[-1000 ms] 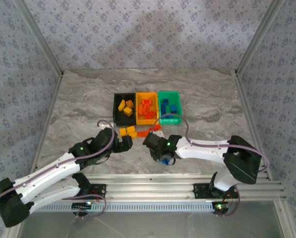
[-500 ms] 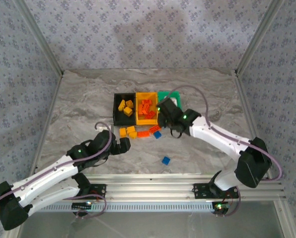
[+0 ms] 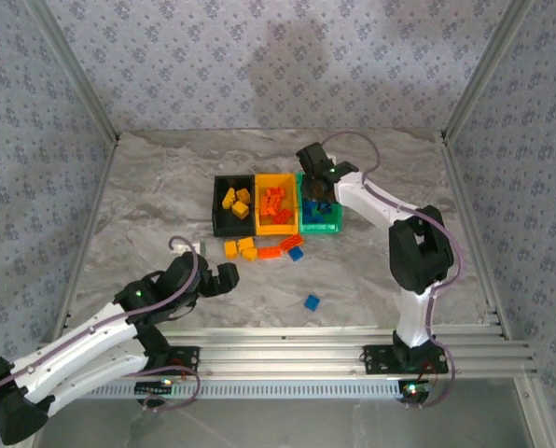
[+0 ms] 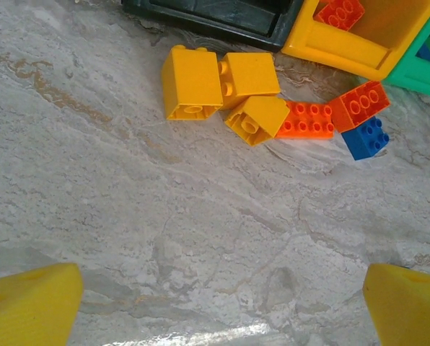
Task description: Sort the legos into containers by color
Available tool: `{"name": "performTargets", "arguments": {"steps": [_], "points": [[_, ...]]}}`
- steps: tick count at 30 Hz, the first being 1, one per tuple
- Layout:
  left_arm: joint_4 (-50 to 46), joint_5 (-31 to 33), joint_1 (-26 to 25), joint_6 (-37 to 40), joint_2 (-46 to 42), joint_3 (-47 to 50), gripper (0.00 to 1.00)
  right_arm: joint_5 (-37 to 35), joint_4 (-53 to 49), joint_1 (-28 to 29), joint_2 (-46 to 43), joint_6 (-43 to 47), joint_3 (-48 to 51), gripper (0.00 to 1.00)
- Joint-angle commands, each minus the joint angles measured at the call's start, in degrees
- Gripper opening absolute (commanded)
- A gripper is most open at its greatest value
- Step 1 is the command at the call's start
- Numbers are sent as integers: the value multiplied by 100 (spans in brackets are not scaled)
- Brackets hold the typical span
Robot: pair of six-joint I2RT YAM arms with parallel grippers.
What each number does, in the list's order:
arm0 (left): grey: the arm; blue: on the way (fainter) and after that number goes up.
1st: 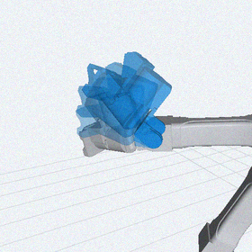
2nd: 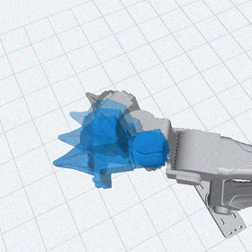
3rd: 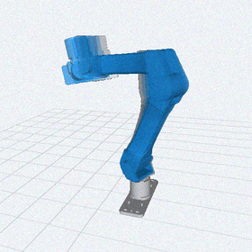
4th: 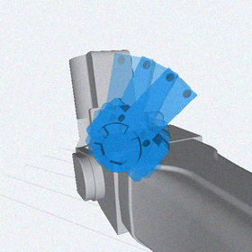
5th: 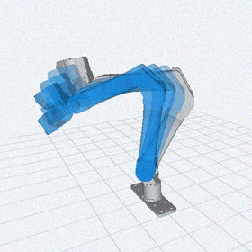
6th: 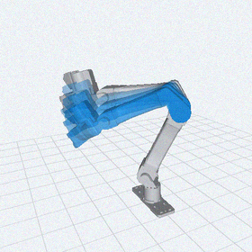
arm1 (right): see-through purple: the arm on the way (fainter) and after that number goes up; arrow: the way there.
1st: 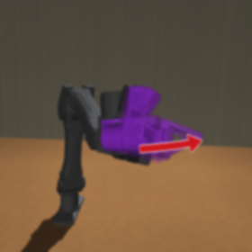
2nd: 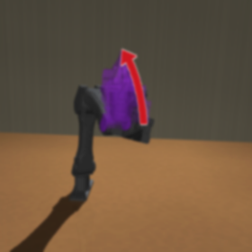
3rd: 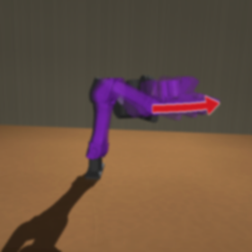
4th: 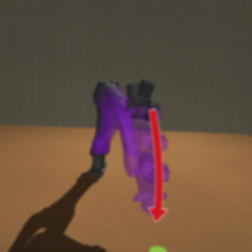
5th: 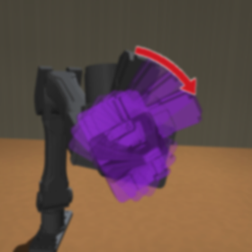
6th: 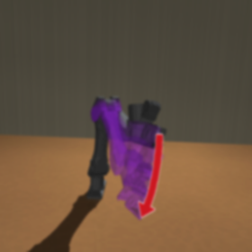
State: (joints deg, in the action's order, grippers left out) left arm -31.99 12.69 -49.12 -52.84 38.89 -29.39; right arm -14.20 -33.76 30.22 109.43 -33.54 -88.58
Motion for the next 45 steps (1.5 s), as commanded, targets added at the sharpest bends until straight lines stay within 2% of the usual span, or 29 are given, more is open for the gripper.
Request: {"name": "performTargets", "arguments": {"steps": [1, 3, 6, 11, 17, 22, 27, 35, 45], "points": [[-217, -12, 33, -86, -170, 21, 100, 44, -241, -34, -53, 5, -296, 56], [-253, -12, 31, -86, -228, 27, 100, -30, -189, -14, -237, -11, -206, 67], [-320, 38, 41, -82, -324, 21, 100, -15, 75, 123, -753, -13, 288, 74], [-417, 212, 56, -152, -511, 63, 100, -48, 223, 696, -1913, -205, 1632, 78], [-278, 200, 98, -169, -563, 180, 100, 19, 6, 1796, -3183, -811, 3315, 82], [-47, 120, 133, -214, -446, 327, 100, 586, -199, 2687, -3369, -1380, 4199, 83], [49, 81, 168, -209, -295, 370, 100, 609, -156, 3248, -2975, -1672, 4447, 83], [146, 28, 201, -226, -228, 469, 100, 596, 255, 3314, -2408, -1742, 4404, 78], [164, -55, 229, -244, -222, 528, 100, 541, 97, 3280, -2126, -1726, 4295, 50]]}}
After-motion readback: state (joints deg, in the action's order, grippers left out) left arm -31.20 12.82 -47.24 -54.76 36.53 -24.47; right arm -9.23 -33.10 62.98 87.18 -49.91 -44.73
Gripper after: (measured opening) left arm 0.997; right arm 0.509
